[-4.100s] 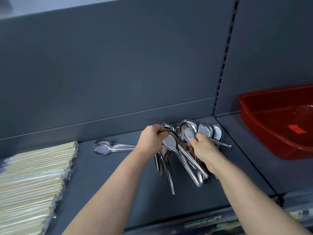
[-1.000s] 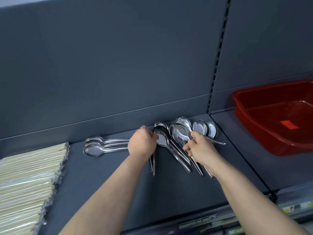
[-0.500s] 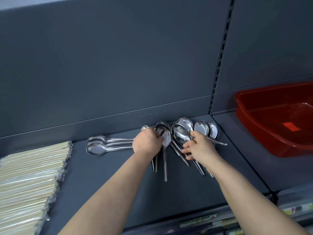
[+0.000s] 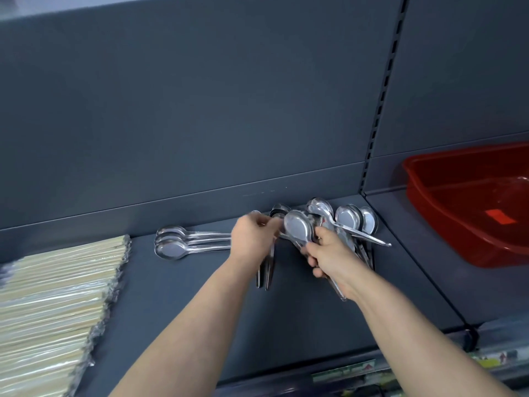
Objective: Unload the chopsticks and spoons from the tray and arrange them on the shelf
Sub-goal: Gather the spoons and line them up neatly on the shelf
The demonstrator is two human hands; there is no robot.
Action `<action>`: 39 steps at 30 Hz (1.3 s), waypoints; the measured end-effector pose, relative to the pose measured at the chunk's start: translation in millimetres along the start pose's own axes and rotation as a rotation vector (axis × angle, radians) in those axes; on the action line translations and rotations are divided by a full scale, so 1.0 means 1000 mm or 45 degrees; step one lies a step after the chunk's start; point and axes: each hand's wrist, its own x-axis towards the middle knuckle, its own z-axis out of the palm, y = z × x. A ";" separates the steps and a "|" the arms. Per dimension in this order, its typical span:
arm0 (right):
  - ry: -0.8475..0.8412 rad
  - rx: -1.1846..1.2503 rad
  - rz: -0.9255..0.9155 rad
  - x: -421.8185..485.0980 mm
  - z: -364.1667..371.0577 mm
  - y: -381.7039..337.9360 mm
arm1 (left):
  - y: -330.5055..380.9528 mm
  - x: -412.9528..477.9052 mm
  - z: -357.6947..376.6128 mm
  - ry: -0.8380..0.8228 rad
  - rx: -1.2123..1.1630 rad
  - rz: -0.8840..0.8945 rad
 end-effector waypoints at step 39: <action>-0.142 -1.383 -0.758 0.005 0.141 -0.020 | -0.100 -0.005 -0.147 0.493 0.347 -0.020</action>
